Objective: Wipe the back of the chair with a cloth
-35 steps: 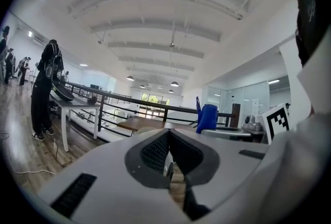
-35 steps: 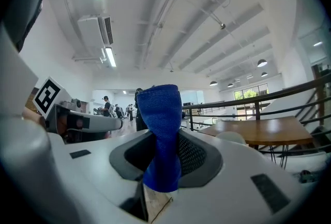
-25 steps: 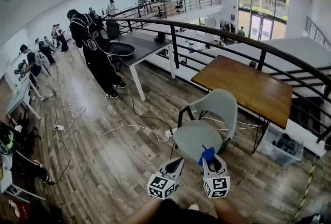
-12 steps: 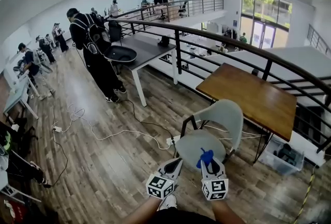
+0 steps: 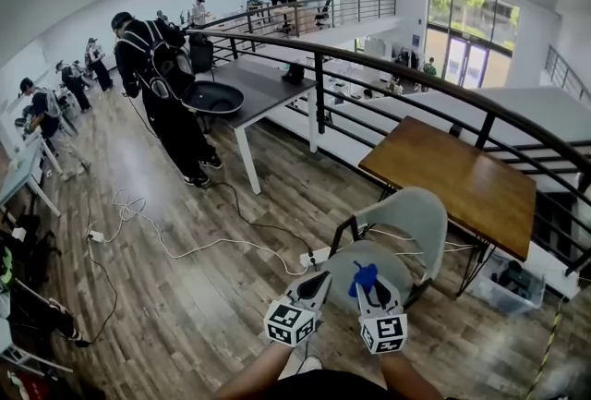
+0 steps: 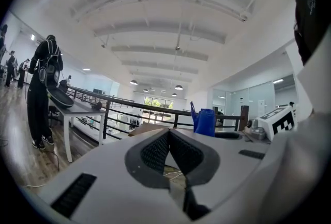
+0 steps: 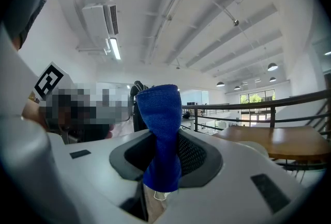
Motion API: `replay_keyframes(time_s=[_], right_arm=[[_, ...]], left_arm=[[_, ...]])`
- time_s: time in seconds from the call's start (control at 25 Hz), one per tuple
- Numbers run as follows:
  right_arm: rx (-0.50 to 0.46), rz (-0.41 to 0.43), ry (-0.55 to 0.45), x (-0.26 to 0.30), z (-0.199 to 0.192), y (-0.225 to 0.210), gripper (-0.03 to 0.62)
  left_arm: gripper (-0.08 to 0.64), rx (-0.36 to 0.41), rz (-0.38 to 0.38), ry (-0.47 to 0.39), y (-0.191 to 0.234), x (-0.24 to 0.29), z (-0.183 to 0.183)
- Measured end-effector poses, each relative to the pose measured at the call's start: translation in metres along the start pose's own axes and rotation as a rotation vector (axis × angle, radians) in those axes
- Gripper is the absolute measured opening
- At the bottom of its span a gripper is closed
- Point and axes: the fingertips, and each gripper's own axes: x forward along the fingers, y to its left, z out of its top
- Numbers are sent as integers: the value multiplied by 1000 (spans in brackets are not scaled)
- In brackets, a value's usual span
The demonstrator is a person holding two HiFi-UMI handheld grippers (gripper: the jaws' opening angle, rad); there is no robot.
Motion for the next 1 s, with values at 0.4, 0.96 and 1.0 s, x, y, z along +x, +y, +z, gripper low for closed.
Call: replay_keyframes(time_s=[0.4,0.96,1.0], right_arm=[[-48,2,25,33,7,15,117],[-111,9,14,95,10,-59,117],[-113,15,10,100,12,-65,117]], left_arm=[[-2,-22,-51,3,25,9,3],[-2,-21,-15,28,52,98,0],[-2,-21,-13,29,52,106,1]])
